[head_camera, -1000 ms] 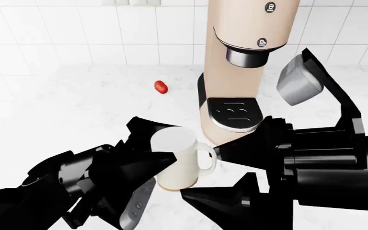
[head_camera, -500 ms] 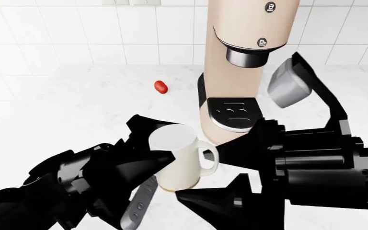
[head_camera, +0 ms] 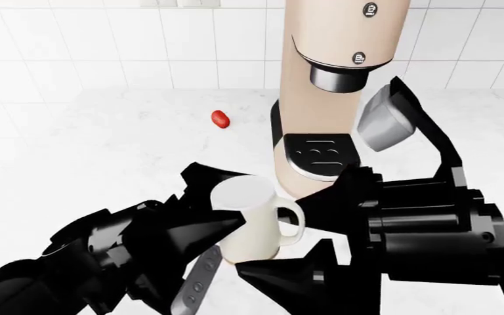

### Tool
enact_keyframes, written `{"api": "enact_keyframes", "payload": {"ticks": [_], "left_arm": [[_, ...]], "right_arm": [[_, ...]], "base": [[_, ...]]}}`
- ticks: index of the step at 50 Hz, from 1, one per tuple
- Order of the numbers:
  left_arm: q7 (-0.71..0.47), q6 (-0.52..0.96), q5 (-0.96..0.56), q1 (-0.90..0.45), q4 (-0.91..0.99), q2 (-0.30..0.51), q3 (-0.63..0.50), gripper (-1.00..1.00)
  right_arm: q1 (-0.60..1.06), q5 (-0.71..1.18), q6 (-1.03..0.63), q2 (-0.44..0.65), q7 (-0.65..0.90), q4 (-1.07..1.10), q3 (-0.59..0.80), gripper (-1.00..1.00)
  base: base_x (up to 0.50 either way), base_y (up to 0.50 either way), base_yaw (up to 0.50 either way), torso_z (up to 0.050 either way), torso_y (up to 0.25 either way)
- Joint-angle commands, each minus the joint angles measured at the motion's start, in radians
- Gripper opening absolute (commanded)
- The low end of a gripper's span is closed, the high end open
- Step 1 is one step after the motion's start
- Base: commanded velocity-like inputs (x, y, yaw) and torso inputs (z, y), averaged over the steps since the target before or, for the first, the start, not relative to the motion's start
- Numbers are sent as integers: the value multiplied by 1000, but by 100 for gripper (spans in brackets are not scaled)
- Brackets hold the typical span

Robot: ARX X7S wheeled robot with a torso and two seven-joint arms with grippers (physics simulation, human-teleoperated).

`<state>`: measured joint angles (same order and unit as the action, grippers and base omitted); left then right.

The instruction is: A wet mug is on the counter and needs to be dried. Pick it up and place it upside down in the open cabinet.

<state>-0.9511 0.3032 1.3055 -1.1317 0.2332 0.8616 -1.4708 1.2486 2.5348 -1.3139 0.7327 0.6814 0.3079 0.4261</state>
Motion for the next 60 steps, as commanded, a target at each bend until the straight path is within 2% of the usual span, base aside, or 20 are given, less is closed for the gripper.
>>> {"api": "enact_keyframes", "payload": {"ticks": [1, 23, 24, 41, 42, 60], "left_arm": [[-11, -8, -20, 2, 4, -13, 12, -100], [-25, -15, -21, 7, 14, -39, 13, -100], [-26, -15, -21, 7, 14, -39, 13, -100], [-31, -20, -23, 15, 28, -33, 14, -100], [-31, -20, -28, 15, 36, -30, 15, 100], [-35, -22, -101, 0, 35, -2, 51, 100]], "right_arm": [[-14, -21, -5, -6, -13, -1, -3, 100], [-31, -58, -15, -13, -39, -8, -4, 100], [-31, -59, -14, -13, -39, -8, -4, -100], [-28, -71, 5, -1, -33, 15, -5, -100], [-28, -71, 6, 0, -33, 15, -5, -100], [-24, -67, 28, 25, -29, 24, -5, -100]], "base": [[0, 0, 0, 0, 0], [0, 0, 0, 0, 0], [0, 0, 0, 0, 0], [0, 0, 0, 0, 0], [0, 0, 0, 0, 0], [0, 0, 0, 1, 1]]}}
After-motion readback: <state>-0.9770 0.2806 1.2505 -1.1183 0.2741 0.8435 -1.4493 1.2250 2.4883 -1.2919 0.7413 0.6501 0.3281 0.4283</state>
